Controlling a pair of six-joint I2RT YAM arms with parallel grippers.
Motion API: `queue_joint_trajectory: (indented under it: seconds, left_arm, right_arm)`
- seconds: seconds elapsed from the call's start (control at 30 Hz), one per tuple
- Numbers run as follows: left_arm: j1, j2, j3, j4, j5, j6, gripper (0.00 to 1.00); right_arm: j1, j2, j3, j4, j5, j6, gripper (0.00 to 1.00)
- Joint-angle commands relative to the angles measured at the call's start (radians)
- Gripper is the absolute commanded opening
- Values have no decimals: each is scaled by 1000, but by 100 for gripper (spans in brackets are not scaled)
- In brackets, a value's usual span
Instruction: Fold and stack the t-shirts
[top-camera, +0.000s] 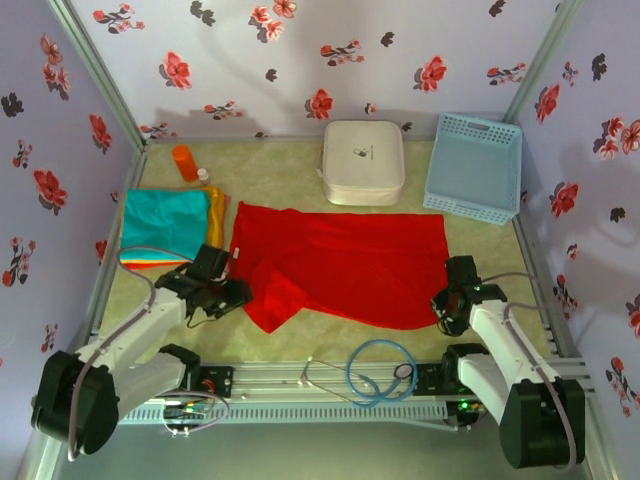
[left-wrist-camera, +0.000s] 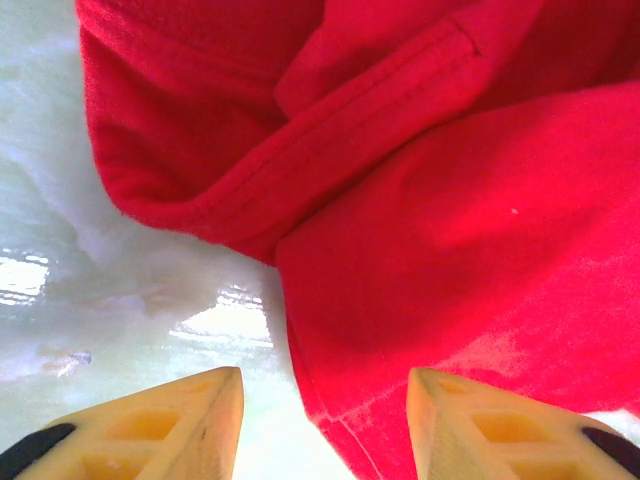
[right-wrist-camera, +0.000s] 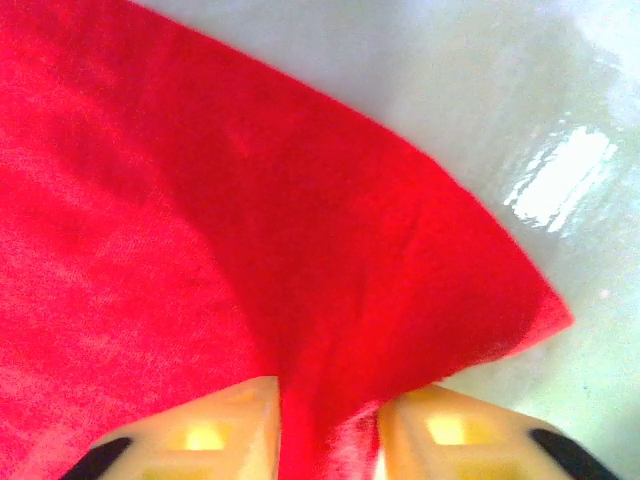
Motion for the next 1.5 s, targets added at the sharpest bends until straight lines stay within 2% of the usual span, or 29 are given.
queue_joint_trajectory:
  seconds: [0.0,0.1,0.3,0.57,0.7,0.93,1.07,1.47]
  left_arm:
    - [15,43,14,20,-18,-12,45]
    - [18,77,23,48,-25,-8,43]
    - [19,157,47,99,-26,1,42]
    - [19,190,40,148,-29,-3,37]
    - [19,200,39,159,-32,-2,31]
    - [19,211,31,167,-32,0,15]
    - [19,162,37,123,-35,-7,0]
    - [18,-132,140,-220,-44,-13,0]
  right_arm:
    - [5,-15,-26,18,40,-2,26]
    - [5,-10,-27,24,39,-1,23]
    - [5,10,-31,40,30,-1,7]
    - [5,-8,-34,34,34,4,1]
    - [4,-23,-38,33,30,8,1]
    - [3,-56,-36,17,33,15,1]
    - [-7,-63,-17,-8,40,-3,1]
    - [-51,-93,48,-98,-62,-15,1]
